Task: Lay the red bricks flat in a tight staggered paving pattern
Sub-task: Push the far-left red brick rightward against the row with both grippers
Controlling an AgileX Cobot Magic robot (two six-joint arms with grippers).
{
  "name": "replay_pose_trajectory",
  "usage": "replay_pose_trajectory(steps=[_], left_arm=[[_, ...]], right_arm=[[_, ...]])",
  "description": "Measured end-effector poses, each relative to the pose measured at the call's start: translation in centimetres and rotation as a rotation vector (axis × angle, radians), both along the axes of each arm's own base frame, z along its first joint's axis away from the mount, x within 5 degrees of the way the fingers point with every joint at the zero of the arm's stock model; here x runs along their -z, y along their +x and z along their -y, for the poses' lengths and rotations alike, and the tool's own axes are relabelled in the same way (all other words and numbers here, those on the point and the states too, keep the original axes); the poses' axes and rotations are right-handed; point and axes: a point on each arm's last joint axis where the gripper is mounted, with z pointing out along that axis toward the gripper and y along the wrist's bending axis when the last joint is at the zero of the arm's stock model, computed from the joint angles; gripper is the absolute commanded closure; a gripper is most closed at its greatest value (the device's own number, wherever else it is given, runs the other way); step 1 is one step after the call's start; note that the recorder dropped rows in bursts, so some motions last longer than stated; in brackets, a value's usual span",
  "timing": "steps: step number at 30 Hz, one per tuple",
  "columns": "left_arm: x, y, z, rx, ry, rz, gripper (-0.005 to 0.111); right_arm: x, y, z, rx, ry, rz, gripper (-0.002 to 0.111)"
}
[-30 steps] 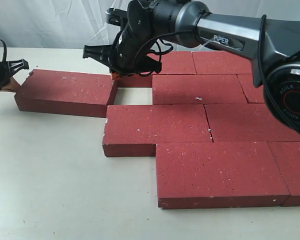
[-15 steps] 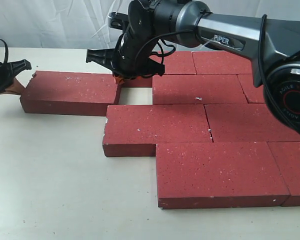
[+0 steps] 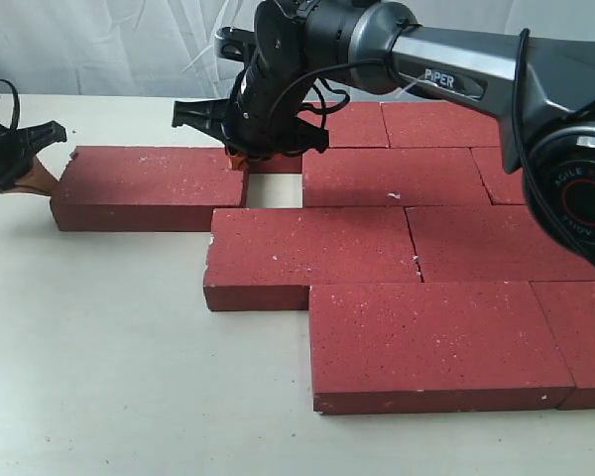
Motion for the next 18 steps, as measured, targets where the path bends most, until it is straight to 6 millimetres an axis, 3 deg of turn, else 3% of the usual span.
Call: replay_pose_trajectory(steps=[7, 14, 18], left_arm=[[-0.2, 0.1, 1.0, 0.058, -0.031, 0.029, 0.107], [-0.2, 0.5, 4.9, 0.156, -0.01, 0.052, 0.107], [-0.2, 0.6, 5.9, 0.176, -0.001, 0.062, 0.107]], right_arm=[[0.0, -0.1, 0.0, 0.001, -0.006, -0.01, 0.109], [0.1, -0.1, 0.1, 0.001, -0.007, -0.011, 0.109], [0.1, -0.1, 0.1, 0.001, -0.008, -0.013, 0.109]])
